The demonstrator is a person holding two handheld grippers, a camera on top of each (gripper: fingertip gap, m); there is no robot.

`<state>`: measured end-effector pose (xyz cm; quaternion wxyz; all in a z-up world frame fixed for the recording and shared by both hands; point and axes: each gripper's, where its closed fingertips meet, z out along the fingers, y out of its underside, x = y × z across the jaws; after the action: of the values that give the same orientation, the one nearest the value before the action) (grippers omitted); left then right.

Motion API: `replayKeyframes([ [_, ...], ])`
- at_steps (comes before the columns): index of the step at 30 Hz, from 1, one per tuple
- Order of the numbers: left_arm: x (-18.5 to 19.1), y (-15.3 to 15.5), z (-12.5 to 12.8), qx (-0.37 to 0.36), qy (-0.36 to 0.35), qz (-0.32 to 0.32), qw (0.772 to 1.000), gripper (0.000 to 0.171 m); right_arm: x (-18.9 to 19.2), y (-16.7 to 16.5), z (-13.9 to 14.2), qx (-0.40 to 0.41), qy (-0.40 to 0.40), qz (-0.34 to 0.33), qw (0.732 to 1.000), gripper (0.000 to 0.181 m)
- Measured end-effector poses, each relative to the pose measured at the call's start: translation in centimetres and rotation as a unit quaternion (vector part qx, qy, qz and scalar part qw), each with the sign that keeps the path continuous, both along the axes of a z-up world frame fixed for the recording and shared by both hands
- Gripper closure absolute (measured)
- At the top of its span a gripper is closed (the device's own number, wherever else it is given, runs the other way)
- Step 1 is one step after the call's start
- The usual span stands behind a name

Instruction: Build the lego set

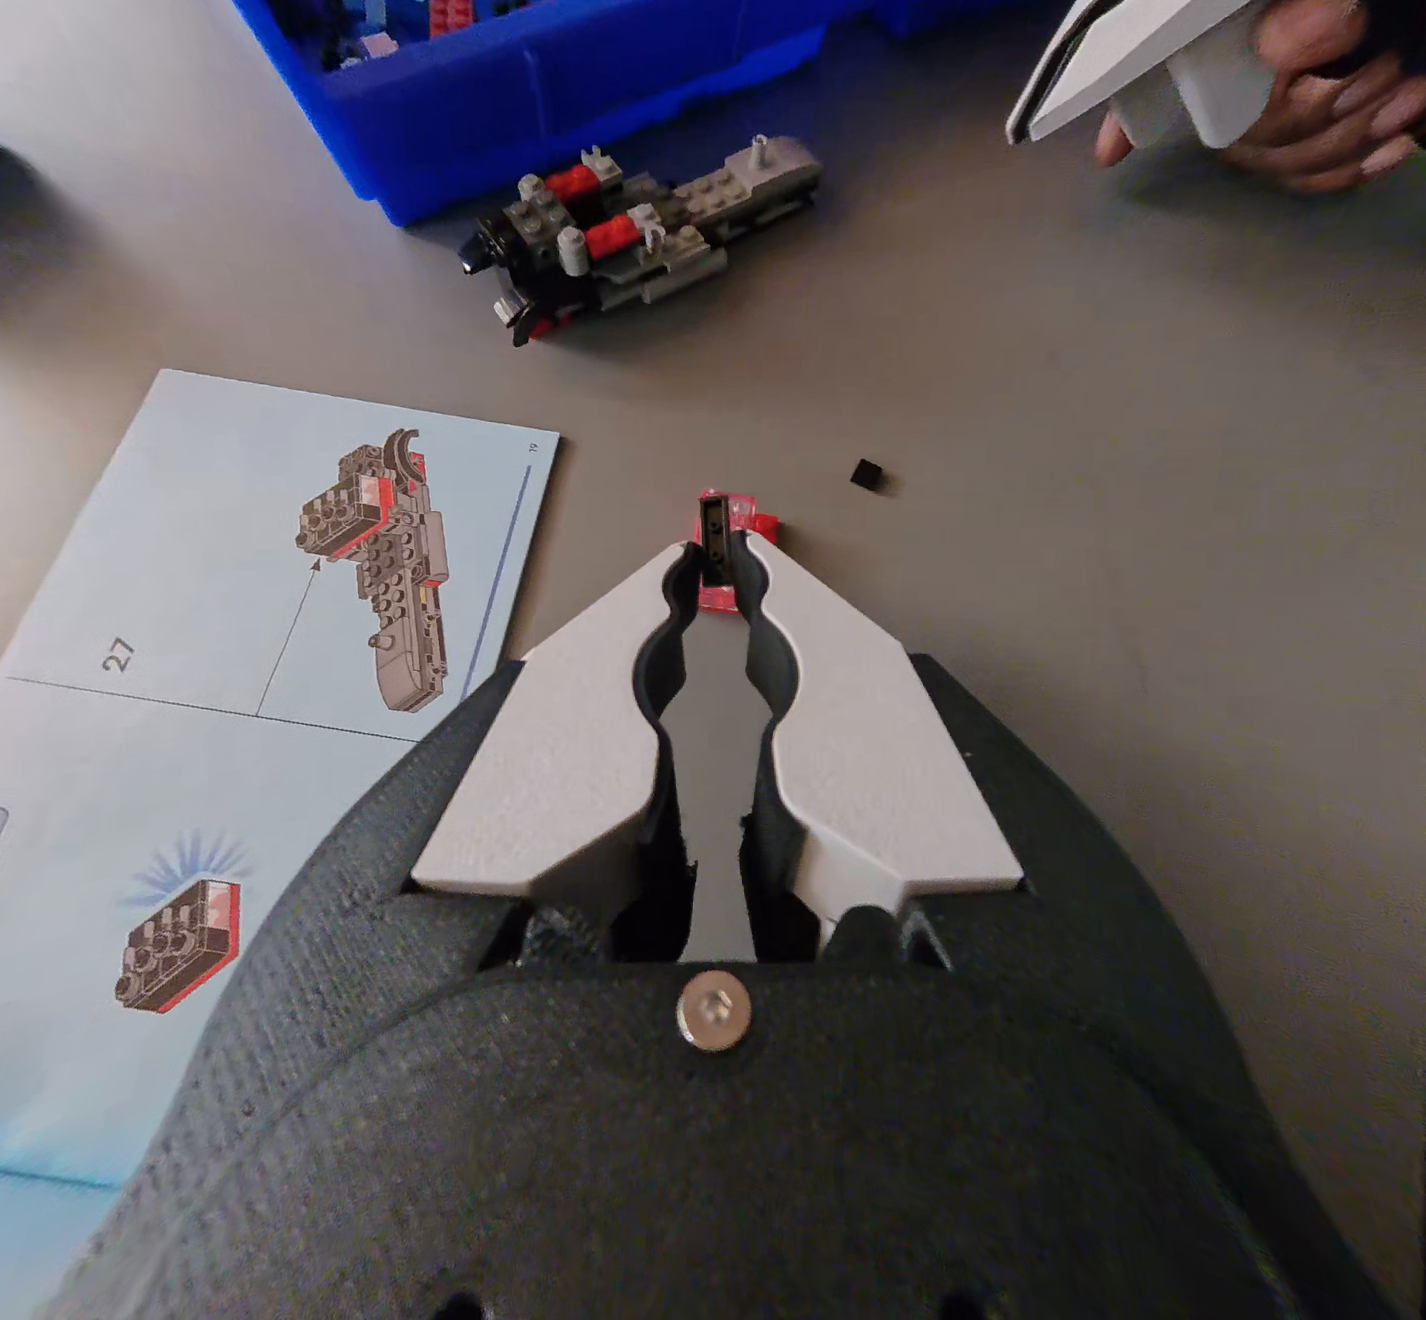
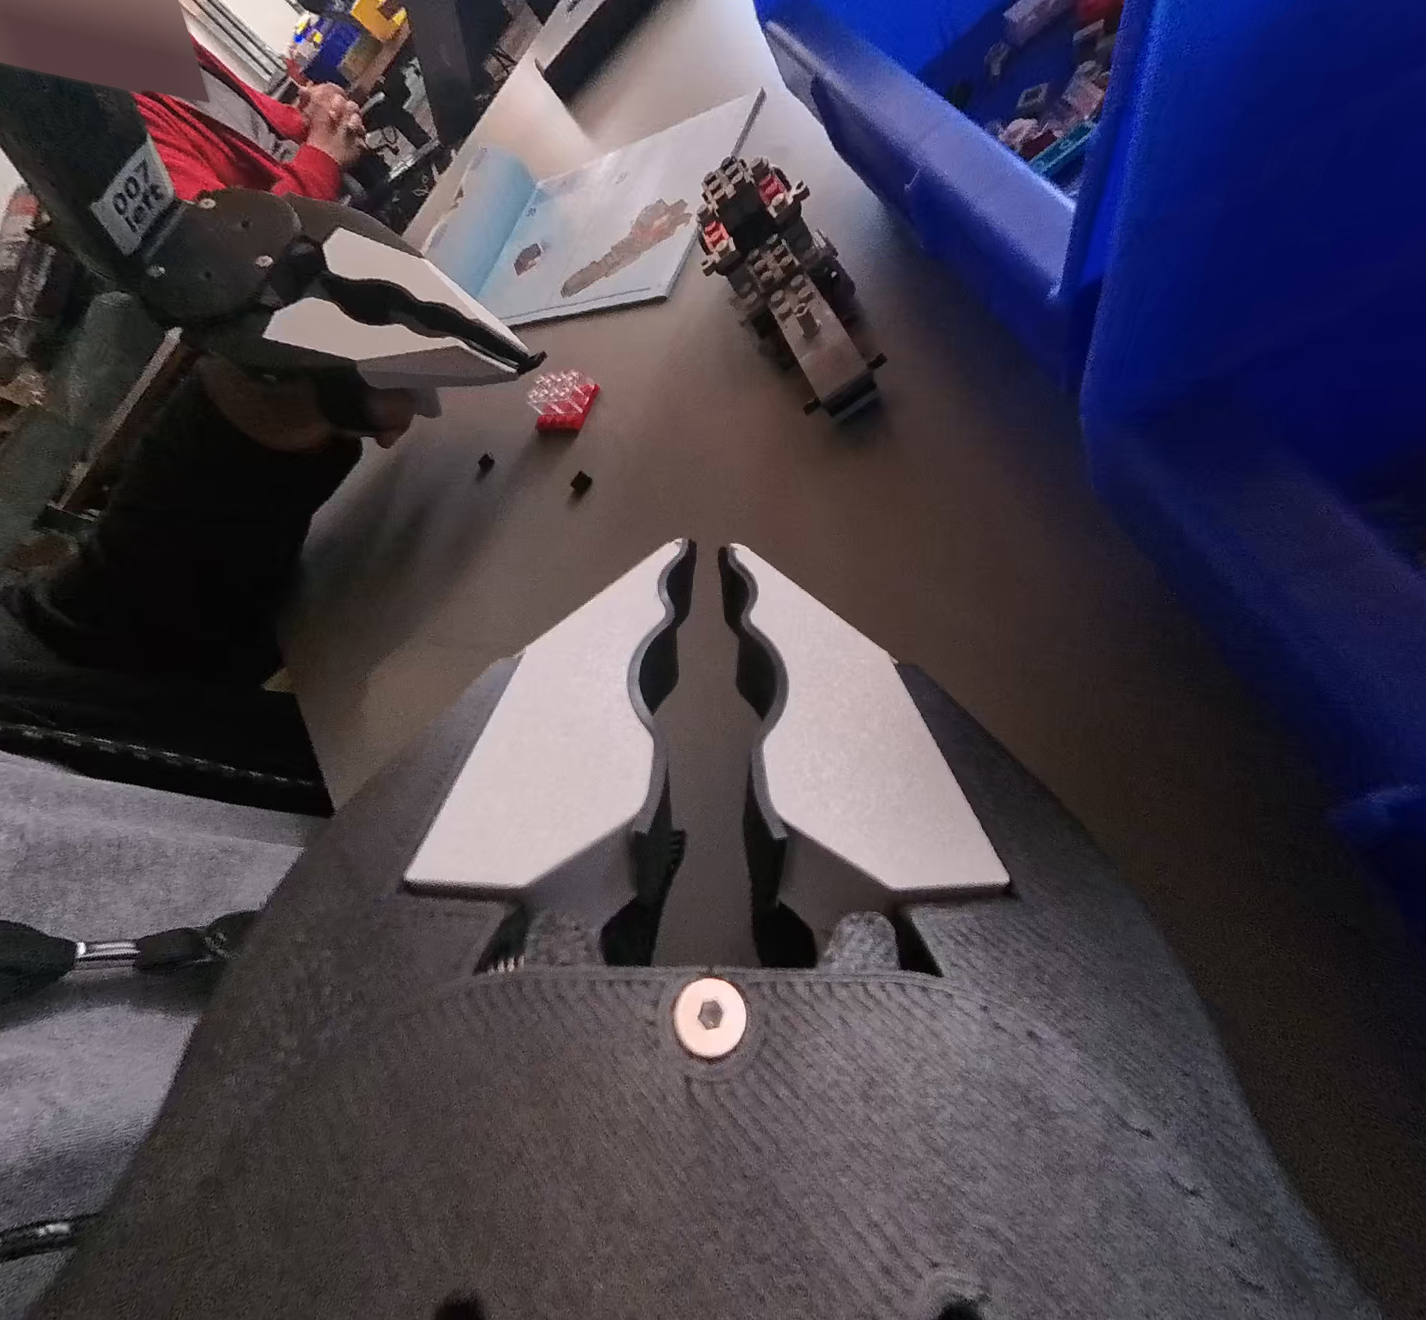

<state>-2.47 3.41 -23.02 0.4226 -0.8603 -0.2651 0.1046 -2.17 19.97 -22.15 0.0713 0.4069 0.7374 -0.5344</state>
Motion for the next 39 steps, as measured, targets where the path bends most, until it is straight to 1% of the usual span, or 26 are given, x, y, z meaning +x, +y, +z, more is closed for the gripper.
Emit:
replayKeyframes([
  [6, 0.0, 0.2, 0.1, 0.002, -0.003, 0.002, 1.000, 0.163, 0.2, -0.2, -0.1, 0.001, -0.002, 0.011, 1.000, 0.173],
  [7, 0.2, 0.4, 0.4, 0.015, -0.010, 0.003, 1.000, 0.163, 0.2, -0.3, 0.0, 0.001, 0.000, 0.012, 1.000, 0.173],
  [8, 0.5, 0.8, 1.0, 0.046, -0.024, 0.006, 0.999, 0.163, 0.3, -0.3, 0.1, 0.001, 0.006, 0.014, 1.000, 0.172],
  [9, 0.9, 1.6, 2.1, 0.101, -0.045, 0.011, 0.994, 0.163, 0.4, -0.4, 0.3, 0.001, 0.015, 0.018, 1.000, 0.171],
  [10, 1.5, 2.6, 3.5, 0.175, -0.076, 0.013, 0.982, 0.164, 0.5, -0.5, 0.6, -0.001, 0.029, 0.022, 0.999, 0.169],
  [12, 2.6, 4.4, 6.3, 0.318, -0.143, 0.008, 0.937, 0.163, 0.7, -1.1, 2.0, -0.024, 0.079, 0.032, 0.996, 0.165],
  [14, 3.1, 5.7, 7.7, 0.411, -0.206, 0.010, 0.888, 0.163, 0.9, -2.1, 4.0, -0.063, 0.139, 0.041, 0.988, 0.161],
  [16, 3.1, 6.7, 8.4, 0.478, -0.261, 0.017, 0.838, 0.163, 1.3, -3.3, 5.8, -0.089, 0.199, 0.058, 0.974, 0.158],
  [18, 2.9, 7.3, 8.9, 0.531, -0.306, 0.025, 0.789, 0.163, 1.7, -4.4, 6.5, -0.079, 0.254, 0.079, 0.961, 0.152],
  [19, 2.9, 7.6, 9.1, 0.549, -0.323, 0.029, 0.770, 0.163, 1.8, -4.9, 6.6, -0.066, 0.278, 0.087, 0.954, 0.149],
  [21, 3.0, 8.2, 8.9, 0.569, -0.348, 0.039, 0.744, 0.163, 2.0, -5.9, 6.7, -0.045, 0.319, 0.098, 0.942, 0.147],
  [25, 3.6, 8.6, 8.8, 0.599, -0.378, 0.049, 0.704, 0.163, 2.3, -7.6, 7.0, -0.021, 0.369, 0.109, 0.923, 0.144],
  [28, 3.9, 8.4, 8.8, 0.611, -0.383, 0.055, 0.691, 0.163, 2.8, -8.6, 7.0, -0.012, 0.390, 0.129, 0.912, 0.143],
  [32, 4.0, 7.9, 8.7, 0.622, -0.387, 0.060, 0.678, 0.163, 3.3, -9.7, 7.1, -0.022, 0.392, 0.149, 0.908, 0.143],
  [35, 4.1, 7.5, 8.4, 0.625, -0.389, 0.064, 0.674, 0.163, 3.5, -10.3, 7.2, -0.022, 0.395, 0.154, 0.905, 0.145],
  [38, 4.1, 7.3, 8.3, 0.625, -0.391, 0.065, 0.672, 0.163, 3.4, -10.7, 7.1, -0.018, 0.396, 0.151, 0.906, 0.154],
  [39, 4.1, 7.3, 8.2, 0.625, -0.392, 0.067, 0.672, 0.163, 3.3, -10.7, 7.1, -0.015, 0.394, 0.150, 0.907, 0.154],
])
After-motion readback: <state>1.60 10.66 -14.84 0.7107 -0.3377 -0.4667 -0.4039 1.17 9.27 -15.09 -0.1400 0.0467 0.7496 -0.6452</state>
